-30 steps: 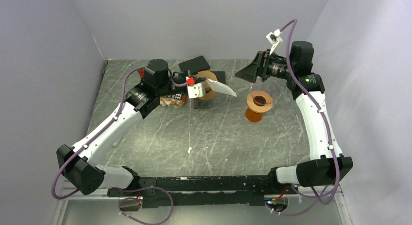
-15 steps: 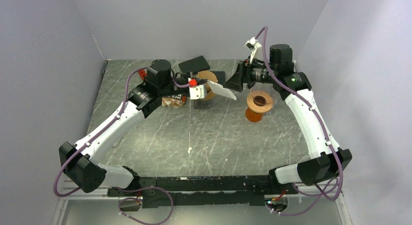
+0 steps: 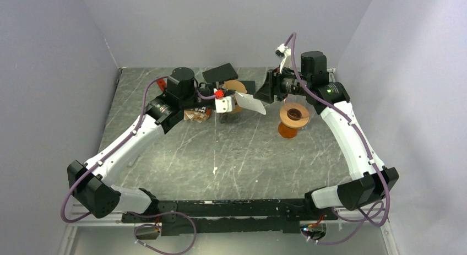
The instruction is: Place the coffee filter in the dripper
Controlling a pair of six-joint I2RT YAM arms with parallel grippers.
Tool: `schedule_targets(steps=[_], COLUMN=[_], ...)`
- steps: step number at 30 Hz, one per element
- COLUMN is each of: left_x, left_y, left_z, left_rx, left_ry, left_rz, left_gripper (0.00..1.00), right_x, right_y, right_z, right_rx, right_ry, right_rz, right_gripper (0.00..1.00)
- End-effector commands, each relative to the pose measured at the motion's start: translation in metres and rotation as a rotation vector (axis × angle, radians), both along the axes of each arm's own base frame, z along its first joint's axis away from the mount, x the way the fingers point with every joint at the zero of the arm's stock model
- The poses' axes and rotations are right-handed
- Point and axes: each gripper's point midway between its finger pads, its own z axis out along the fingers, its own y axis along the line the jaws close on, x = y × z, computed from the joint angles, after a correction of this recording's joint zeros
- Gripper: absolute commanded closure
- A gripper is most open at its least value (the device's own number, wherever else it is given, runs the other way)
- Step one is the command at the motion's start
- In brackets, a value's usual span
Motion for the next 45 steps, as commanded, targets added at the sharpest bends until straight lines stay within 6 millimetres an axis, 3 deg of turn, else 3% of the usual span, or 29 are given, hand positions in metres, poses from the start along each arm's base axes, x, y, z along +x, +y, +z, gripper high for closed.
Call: schedule_targets(steps=[1, 4, 7, 16, 23, 32, 38, 40, 43, 45], left_x=[0.0, 0.001, 0.002, 0.005, 0.011, 0.008, 0.015, 0.016, 0.018, 0.019], left_y=[-0.004, -0.003, -0.003, -0.006, -0.005, -0.012, -0.01, -0.01, -0.01, -0.008], left_z=[0.014, 0.016, 0.019, 0.028, 0.022, 0.025, 0.025, 0.027, 0.033, 0.04], left_rx=[-0.034, -0.036, -0.056, -0.119, -0.118, -0.159, -0.174, -0.184, -0.209, -0.245], left_ry=[-0.02, -0.024, -0.022, 0.049, 0.072, 0.104, 0.102, 0.099, 0.099, 0.102], left_rz=[-0.003, 0.003, 0.016, 0.039, 0.073, 0.042, 0.075, 0.081, 0.096, 0.112], left_gripper=[1.0, 1.0, 1.0, 1.0, 1.0, 1.0, 0.99, 0.91, 0.38, 0.15], right_x=[0.009, 0.006, 0.003, -0.001, -0.002, -0.005, -0.002, 0.0, 0.005, 0.009], right_y=[0.0, 0.0, 0.0, 0.001, -0.006, 0.011, 0.012, 0.013, 0.012, 0.009], right_z=[0.01, 0.011, 0.012, 0.003, 0.015, 0.019, 0.02, 0.021, 0.024, 0.029], right_rx=[0.0, -0.006, -0.001, -0.035, -0.022, 0.041, 0.031, 0.034, 0.042, 0.044], right_ry=[-0.073, -0.086, -0.101, -0.147, -0.211, -0.19, -0.18, -0.176, -0.165, -0.168], right_rz=[-0.016, -0.006, -0.005, -0.021, -0.08, 0.004, 0.013, 0.008, -0.022, -0.055], right_gripper=[0.42, 0.33, 0.3, 0.37, 0.39, 0.53, 0.89, 1.0, 1.0, 1.0])
